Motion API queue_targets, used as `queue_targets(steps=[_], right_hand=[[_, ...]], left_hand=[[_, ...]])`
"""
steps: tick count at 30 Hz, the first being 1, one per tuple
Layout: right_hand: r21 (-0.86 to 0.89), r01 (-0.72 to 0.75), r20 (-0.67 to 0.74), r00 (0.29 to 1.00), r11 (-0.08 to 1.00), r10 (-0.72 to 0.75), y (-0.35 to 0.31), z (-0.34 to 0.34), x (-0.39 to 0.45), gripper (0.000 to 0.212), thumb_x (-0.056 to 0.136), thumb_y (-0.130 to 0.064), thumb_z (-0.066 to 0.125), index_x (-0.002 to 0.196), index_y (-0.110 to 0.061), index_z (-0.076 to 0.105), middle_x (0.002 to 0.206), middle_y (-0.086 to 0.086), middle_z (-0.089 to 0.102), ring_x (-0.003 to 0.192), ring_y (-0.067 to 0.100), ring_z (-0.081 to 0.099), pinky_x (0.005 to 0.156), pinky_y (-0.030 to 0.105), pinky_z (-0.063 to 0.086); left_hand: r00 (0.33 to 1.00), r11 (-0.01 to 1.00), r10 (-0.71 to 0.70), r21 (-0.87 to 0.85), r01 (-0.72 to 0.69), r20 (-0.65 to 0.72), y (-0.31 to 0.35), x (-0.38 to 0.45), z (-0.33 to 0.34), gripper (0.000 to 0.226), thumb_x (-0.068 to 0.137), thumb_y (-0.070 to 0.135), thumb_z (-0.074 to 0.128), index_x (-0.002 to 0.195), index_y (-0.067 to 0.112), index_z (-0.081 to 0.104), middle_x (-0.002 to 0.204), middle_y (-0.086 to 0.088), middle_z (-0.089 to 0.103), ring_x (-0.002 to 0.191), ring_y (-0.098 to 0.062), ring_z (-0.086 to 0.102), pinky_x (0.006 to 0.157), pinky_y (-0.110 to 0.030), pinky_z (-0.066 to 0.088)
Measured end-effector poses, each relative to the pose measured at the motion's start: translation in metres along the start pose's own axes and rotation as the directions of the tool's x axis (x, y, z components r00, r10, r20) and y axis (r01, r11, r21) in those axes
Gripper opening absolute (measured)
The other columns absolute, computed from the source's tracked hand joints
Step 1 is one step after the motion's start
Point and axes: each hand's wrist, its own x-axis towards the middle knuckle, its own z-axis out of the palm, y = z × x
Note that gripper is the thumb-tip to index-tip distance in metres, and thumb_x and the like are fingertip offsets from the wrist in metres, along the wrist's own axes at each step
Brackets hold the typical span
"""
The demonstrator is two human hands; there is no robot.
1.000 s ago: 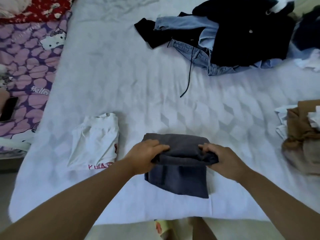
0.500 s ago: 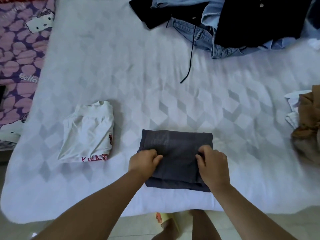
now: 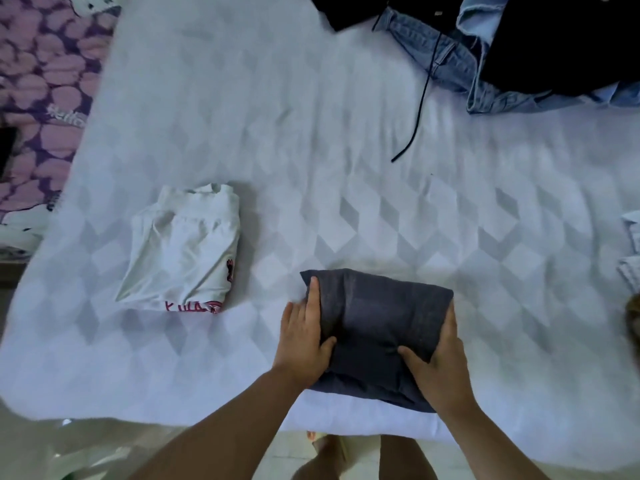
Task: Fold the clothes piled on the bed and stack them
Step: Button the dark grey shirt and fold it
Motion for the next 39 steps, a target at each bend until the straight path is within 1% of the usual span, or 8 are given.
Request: queue_targets(steps=[4,9,15,22,26,30,33,39], right_hand=[[0.041,0.063,0.010,0.998,0.997,-0.063,-0.030,-0.003,0.002,0.100,0.082,-0.006,0.068,0.151,-0.031,0.001,0.144,0.005,0.044,0.121,0.033,0.051,0.094,0.039,0.044],[-0.020,0.296,0.065,0.954,0.955,-0.294,-0.107,0.006,0.024,0.097,0.086,-0.011,0.065,0.140,-0.051,-0.005,0.146,-0.002,0.040,0.124,0.023,0.049,0.095,0.033,0.044],[-0.208,0.654,0.389,0.738,0.727,-0.552,-0.233,0.047,0.057,0.089,0.091,-0.021,0.058,0.138,-0.054,-0.010,0.106,-0.001,0.044,0.086,0.022,0.055,0.074,0.030,0.046],[-0.291,0.858,0.610,0.507,0.423,-0.609,-0.345,0.120,0.083,0.075,0.094,-0.026,0.052,0.147,-0.048,0.003,0.115,0.007,0.044,0.094,0.035,0.053,0.090,0.040,0.045],[-0.371,0.887,0.635,0.459,0.276,-0.621,-0.355,0.155,0.096,0.069,0.095,-0.027,0.049,0.150,-0.037,0.009,0.136,0.008,0.037,0.118,0.030,0.044,0.104,0.038,0.034],[-0.470,0.869,0.717,0.477,0.153,-0.508,-0.323,0.174,0.093,0.054,0.100,-0.037,0.036,0.150,-0.033,0.017,0.160,0.005,0.003,0.145,0.031,-0.001,0.117,0.050,0.001],[-0.514,0.843,0.699,0.518,0.157,-0.492,-0.299,0.178,0.089,0.063,0.097,-0.054,0.030,0.151,-0.034,0.003,0.160,0.001,-0.010,0.144,0.032,-0.018,0.112,0.057,-0.010],[-0.519,0.827,0.649,0.546,0.215,-0.531,-0.262,0.180,0.087,0.059,0.100,-0.046,0.027,0.150,-0.036,-0.003,0.159,0.000,-0.013,0.144,0.029,-0.019,0.115,0.053,-0.005]], left_hand=[[0.998,0.963,-0.064,-0.260,0.065,0.012,0.002,-0.007,-0.019,0.104,0.087,0.016,0.058,0.124,0.069,-0.024,0.122,-0.007,0.054,0.100,-0.027,0.057,0.089,-0.031,0.045],[0.966,0.914,-0.174,-0.397,0.086,-0.192,-0.019,-0.018,-0.052,0.096,0.088,0.011,0.059,0.132,0.070,-0.003,0.143,-0.002,0.037,0.121,-0.023,0.050,0.089,-0.010,0.033],[0.723,0.718,-0.528,-0.689,0.100,-0.445,-0.048,-0.037,-0.101,0.088,0.083,0.005,0.067,0.127,0.068,0.023,0.135,0.006,0.043,0.126,-0.012,0.043,0.104,-0.026,0.038],[0.462,0.491,-0.773,-0.871,0.003,-0.435,-0.083,-0.025,-0.133,0.084,0.083,0.009,0.067,0.139,0.055,0.024,0.129,0.006,0.047,0.114,-0.008,0.050,0.096,-0.025,0.042],[0.448,0.402,-0.832,-0.912,0.080,-0.327,-0.096,-0.003,-0.126,0.087,0.084,0.018,0.068,0.146,0.047,0.014,0.131,0.001,0.043,0.113,-0.014,0.049,0.091,-0.024,0.041],[0.409,0.470,-0.879,-0.595,0.652,-0.246,-0.103,0.004,-0.114,0.089,0.079,0.056,0.064,0.148,0.046,0.007,0.154,-0.016,-0.002,0.143,-0.034,0.004,0.116,-0.045,0.010],[0.482,0.610,-0.779,-0.305,0.731,-0.400,-0.107,0.004,-0.108,0.094,0.081,0.065,0.054,0.152,0.031,0.002,0.144,-0.010,-0.045,0.132,-0.031,-0.043,0.108,-0.048,-0.024],[0.648,0.681,-0.683,0.028,0.732,-0.337,-0.116,0.009,-0.099,0.087,0.092,0.065,0.022,0.150,0.008,-0.009,0.154,-0.003,-0.029,0.143,-0.023,-0.023,0.116,-0.045,-0.012]])
